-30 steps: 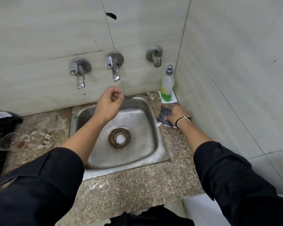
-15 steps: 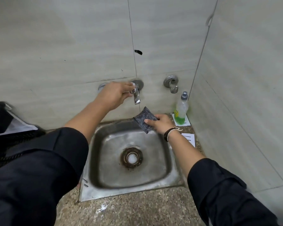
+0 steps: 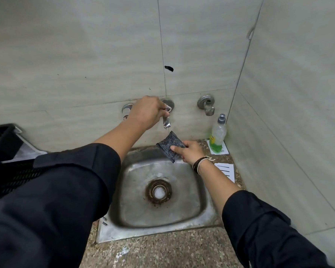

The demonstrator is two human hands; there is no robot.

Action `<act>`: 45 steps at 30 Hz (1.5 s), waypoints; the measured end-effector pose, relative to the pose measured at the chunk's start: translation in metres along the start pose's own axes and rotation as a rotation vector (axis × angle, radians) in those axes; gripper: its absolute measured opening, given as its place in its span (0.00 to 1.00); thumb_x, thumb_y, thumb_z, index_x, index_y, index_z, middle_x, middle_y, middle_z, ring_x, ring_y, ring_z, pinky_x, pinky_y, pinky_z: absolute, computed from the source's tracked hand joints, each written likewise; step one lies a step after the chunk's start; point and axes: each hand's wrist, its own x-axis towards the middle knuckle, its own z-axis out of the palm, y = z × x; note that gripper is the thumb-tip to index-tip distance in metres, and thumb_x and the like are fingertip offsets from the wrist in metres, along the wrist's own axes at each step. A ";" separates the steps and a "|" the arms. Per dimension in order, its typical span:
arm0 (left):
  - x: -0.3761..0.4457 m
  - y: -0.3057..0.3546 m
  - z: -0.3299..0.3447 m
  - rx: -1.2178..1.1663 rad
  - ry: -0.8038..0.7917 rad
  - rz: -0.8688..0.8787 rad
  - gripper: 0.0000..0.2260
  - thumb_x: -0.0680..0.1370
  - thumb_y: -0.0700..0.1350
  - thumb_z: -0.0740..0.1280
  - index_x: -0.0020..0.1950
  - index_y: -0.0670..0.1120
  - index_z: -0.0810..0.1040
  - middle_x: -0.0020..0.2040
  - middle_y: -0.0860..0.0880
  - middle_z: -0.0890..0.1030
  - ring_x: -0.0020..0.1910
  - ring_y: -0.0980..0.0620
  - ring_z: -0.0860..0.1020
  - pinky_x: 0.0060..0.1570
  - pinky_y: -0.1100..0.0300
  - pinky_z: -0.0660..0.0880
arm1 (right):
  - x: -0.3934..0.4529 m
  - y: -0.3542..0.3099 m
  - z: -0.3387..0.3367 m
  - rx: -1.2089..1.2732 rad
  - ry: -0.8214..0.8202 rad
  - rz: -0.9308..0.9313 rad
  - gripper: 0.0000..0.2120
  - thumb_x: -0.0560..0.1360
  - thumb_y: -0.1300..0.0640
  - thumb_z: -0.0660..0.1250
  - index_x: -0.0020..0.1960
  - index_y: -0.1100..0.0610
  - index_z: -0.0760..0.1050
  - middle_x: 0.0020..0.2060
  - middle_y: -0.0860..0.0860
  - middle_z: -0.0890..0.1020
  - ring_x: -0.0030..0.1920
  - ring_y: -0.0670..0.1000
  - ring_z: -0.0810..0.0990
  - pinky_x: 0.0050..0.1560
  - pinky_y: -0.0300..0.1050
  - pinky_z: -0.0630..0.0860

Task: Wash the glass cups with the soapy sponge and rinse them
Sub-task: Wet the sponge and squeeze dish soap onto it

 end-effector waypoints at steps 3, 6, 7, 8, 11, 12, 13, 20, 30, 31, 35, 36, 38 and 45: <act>-0.002 0.000 0.000 0.000 -0.008 -0.012 0.13 0.79 0.55 0.71 0.58 0.51 0.86 0.53 0.46 0.84 0.56 0.40 0.80 0.51 0.48 0.77 | 0.003 0.003 0.002 -0.002 -0.004 -0.006 0.06 0.74 0.56 0.76 0.42 0.54 0.80 0.21 0.41 0.76 0.21 0.39 0.70 0.25 0.32 0.65; -0.004 0.000 -0.002 -0.022 -0.032 -0.010 0.15 0.79 0.56 0.70 0.61 0.50 0.85 0.54 0.46 0.83 0.56 0.41 0.79 0.53 0.50 0.76 | 0.005 0.004 0.005 -0.031 -0.003 -0.006 0.08 0.72 0.51 0.77 0.43 0.55 0.82 0.23 0.42 0.77 0.24 0.42 0.71 0.28 0.38 0.66; -0.005 0.000 -0.003 -0.028 -0.043 -0.011 0.15 0.80 0.55 0.70 0.62 0.50 0.84 0.55 0.47 0.83 0.57 0.42 0.79 0.53 0.51 0.75 | 0.005 0.004 0.007 -0.048 0.000 -0.003 0.09 0.72 0.50 0.77 0.42 0.54 0.82 0.23 0.42 0.77 0.24 0.42 0.71 0.28 0.38 0.66; -0.005 -0.001 -0.004 -0.032 -0.052 -0.010 0.15 0.80 0.54 0.70 0.63 0.50 0.84 0.57 0.48 0.83 0.57 0.43 0.80 0.54 0.52 0.75 | 0.005 0.003 0.008 -0.054 0.000 -0.002 0.09 0.72 0.50 0.77 0.41 0.54 0.81 0.22 0.42 0.77 0.23 0.41 0.71 0.27 0.36 0.66; -0.007 -0.004 -0.005 -0.005 -0.070 0.000 0.14 0.81 0.46 0.68 0.67 0.50 0.82 0.60 0.49 0.81 0.59 0.43 0.79 0.53 0.54 0.73 | 0.005 -0.002 0.013 0.000 -0.024 -0.005 0.06 0.73 0.54 0.77 0.42 0.53 0.80 0.22 0.41 0.77 0.22 0.38 0.71 0.25 0.31 0.65; -0.008 -0.005 -0.006 0.006 -0.079 -0.004 0.16 0.81 0.43 0.66 0.68 0.51 0.81 0.62 0.50 0.81 0.60 0.43 0.79 0.51 0.55 0.71 | 0.005 -0.003 0.015 0.016 -0.033 -0.011 0.06 0.73 0.54 0.77 0.44 0.54 0.81 0.23 0.41 0.78 0.22 0.38 0.71 0.24 0.30 0.65; -0.009 -0.005 -0.007 0.011 -0.092 -0.010 0.18 0.81 0.41 0.64 0.70 0.51 0.80 0.63 0.51 0.80 0.61 0.43 0.78 0.50 0.56 0.70 | 0.006 -0.004 0.016 0.029 -0.037 -0.013 0.06 0.73 0.55 0.77 0.45 0.55 0.81 0.25 0.42 0.78 0.23 0.39 0.72 0.24 0.31 0.66; -0.011 -0.014 -0.008 0.006 -0.146 0.020 0.26 0.78 0.35 0.61 0.74 0.52 0.75 0.66 0.51 0.77 0.63 0.43 0.76 0.54 0.53 0.73 | 0.011 -0.007 0.021 0.039 -0.044 0.004 0.13 0.73 0.56 0.77 0.52 0.62 0.82 0.30 0.49 0.78 0.27 0.45 0.71 0.25 0.36 0.68; -0.010 -0.016 -0.009 -0.010 -0.169 0.047 0.24 0.79 0.35 0.63 0.74 0.52 0.75 0.68 0.53 0.76 0.64 0.45 0.76 0.55 0.56 0.72 | 0.017 -0.006 0.021 0.033 -0.049 0.005 0.09 0.73 0.56 0.77 0.50 0.58 0.82 0.28 0.46 0.78 0.27 0.45 0.72 0.27 0.37 0.69; -0.009 -0.016 -0.010 -0.010 -0.163 0.060 0.21 0.81 0.40 0.66 0.73 0.52 0.76 0.67 0.52 0.76 0.63 0.45 0.77 0.56 0.55 0.73 | 0.018 -0.006 0.020 0.033 -0.052 -0.001 0.09 0.73 0.56 0.76 0.50 0.58 0.82 0.30 0.47 0.78 0.27 0.45 0.72 0.27 0.37 0.69; -0.002 -0.008 -0.009 -0.040 -0.108 0.021 0.15 0.81 0.52 0.69 0.67 0.50 0.81 0.63 0.50 0.80 0.62 0.44 0.78 0.54 0.53 0.74 | 0.017 -0.011 0.019 0.058 -0.056 -0.009 0.10 0.75 0.59 0.75 0.54 0.61 0.81 0.34 0.50 0.80 0.28 0.45 0.72 0.26 0.34 0.69; -0.001 -0.006 -0.007 -0.041 -0.084 -0.007 0.14 0.81 0.52 0.69 0.65 0.51 0.81 0.62 0.50 0.81 0.61 0.45 0.79 0.51 0.55 0.72 | 0.016 -0.013 0.018 0.072 -0.052 -0.008 0.09 0.75 0.61 0.74 0.54 0.62 0.81 0.34 0.49 0.80 0.26 0.43 0.73 0.26 0.33 0.69; 0.002 -0.002 -0.005 -0.035 -0.034 -0.057 0.11 0.81 0.52 0.69 0.62 0.53 0.82 0.56 0.51 0.84 0.53 0.46 0.81 0.45 0.57 0.69 | 0.016 -0.015 0.016 0.082 -0.051 -0.011 0.09 0.75 0.63 0.73 0.55 0.63 0.80 0.33 0.48 0.79 0.23 0.38 0.73 0.25 0.31 0.69; 0.014 0.001 0.002 -0.076 0.030 -0.144 0.10 0.77 0.57 0.72 0.49 0.51 0.83 0.49 0.51 0.84 0.51 0.45 0.80 0.46 0.53 0.75 | 0.018 -0.008 0.019 0.002 -0.065 -0.027 0.09 0.74 0.60 0.75 0.52 0.60 0.81 0.33 0.46 0.81 0.26 0.40 0.76 0.28 0.32 0.71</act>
